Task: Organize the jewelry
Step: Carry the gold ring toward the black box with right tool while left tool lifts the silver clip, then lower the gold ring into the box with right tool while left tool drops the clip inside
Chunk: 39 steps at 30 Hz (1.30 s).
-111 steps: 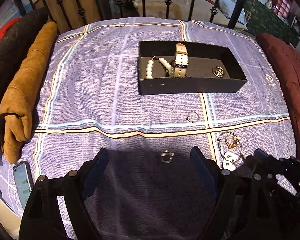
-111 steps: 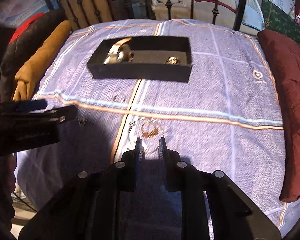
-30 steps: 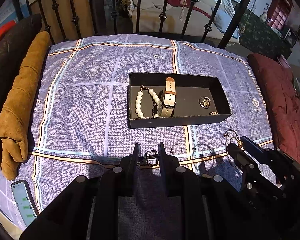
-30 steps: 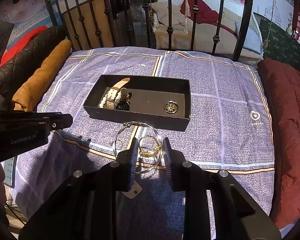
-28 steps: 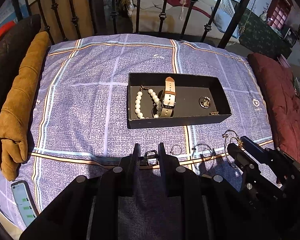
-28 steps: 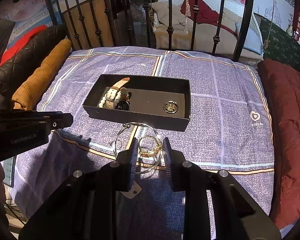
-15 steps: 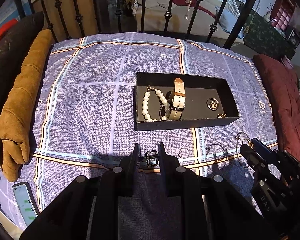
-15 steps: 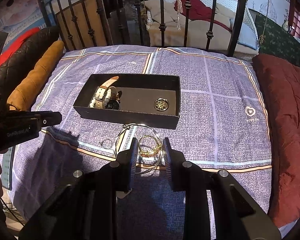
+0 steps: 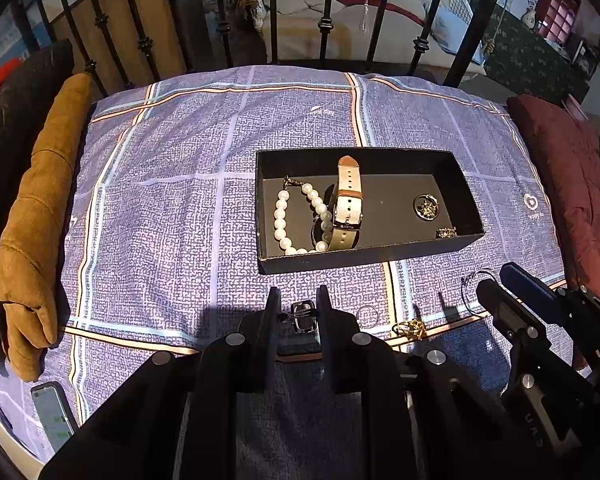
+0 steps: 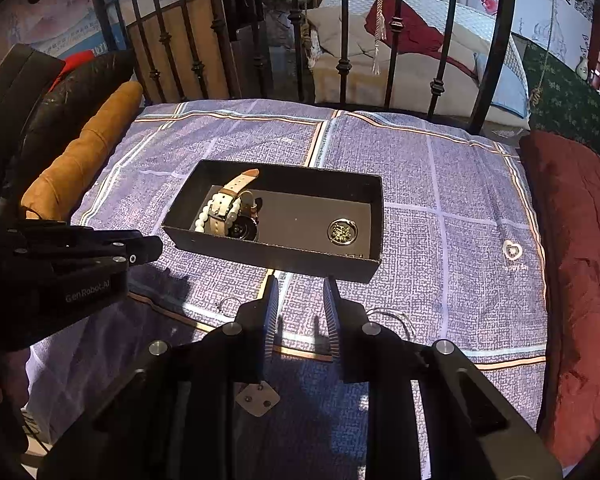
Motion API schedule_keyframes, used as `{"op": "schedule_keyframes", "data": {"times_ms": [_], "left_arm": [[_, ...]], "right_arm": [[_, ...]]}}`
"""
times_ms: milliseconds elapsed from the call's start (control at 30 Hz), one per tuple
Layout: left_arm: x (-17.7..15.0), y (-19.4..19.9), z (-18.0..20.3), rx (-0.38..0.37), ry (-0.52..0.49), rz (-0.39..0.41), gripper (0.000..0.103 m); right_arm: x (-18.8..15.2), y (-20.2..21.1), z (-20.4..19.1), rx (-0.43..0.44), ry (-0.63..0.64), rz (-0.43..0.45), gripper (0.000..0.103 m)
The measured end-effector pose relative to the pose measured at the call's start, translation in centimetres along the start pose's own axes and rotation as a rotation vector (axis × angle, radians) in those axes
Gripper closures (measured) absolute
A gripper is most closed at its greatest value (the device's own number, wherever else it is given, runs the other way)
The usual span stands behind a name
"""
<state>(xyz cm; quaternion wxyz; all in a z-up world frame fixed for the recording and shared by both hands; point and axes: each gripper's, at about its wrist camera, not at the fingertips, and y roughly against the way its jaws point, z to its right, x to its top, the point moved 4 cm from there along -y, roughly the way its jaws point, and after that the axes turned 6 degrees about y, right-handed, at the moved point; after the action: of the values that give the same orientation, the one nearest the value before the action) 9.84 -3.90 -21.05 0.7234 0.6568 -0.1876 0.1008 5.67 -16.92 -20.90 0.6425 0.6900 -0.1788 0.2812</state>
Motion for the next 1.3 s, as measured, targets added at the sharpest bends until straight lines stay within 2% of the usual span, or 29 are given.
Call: {"op": "schedule_keyframes", "data": {"times_ms": [233, 467, 667, 867, 1067, 1300], "left_arm": [[0.4, 0.1, 0.1, 0.000, -0.006, 0.006, 0.086], [0.3, -0.1, -0.4, 0.016, -0.002, 0.004, 0.086], [0.0, -0.4, -0.9, 0.024, 0.003, -0.006, 0.085], [0.4, 0.0, -1.3, 0.017, 0.021, 0.000, 0.085], [1.6, 0.7, -0.5, 0.011, 0.014, 0.025, 0.085], [3.7, 1.4, 1.0, 0.007, -0.009, 0.066, 0.085]], "right_arm": [[-0.1, -0.2, 0.3, 0.011, -0.008, -0.008, 0.079], [-2.6, -3.0, -2.1, 0.081, 0.043, -0.105, 0.078], [-4.5, -6.1, -4.0, 0.076, 0.090, -0.184, 0.079], [-3.4, -3.8, -3.3, 0.052, 0.065, -0.113, 0.080], [-0.5, -1.3, -1.6, 0.010, 0.040, -0.036, 0.080], [2.5, -0.8, -0.1, -0.020, 0.012, 0.027, 0.079]]}}
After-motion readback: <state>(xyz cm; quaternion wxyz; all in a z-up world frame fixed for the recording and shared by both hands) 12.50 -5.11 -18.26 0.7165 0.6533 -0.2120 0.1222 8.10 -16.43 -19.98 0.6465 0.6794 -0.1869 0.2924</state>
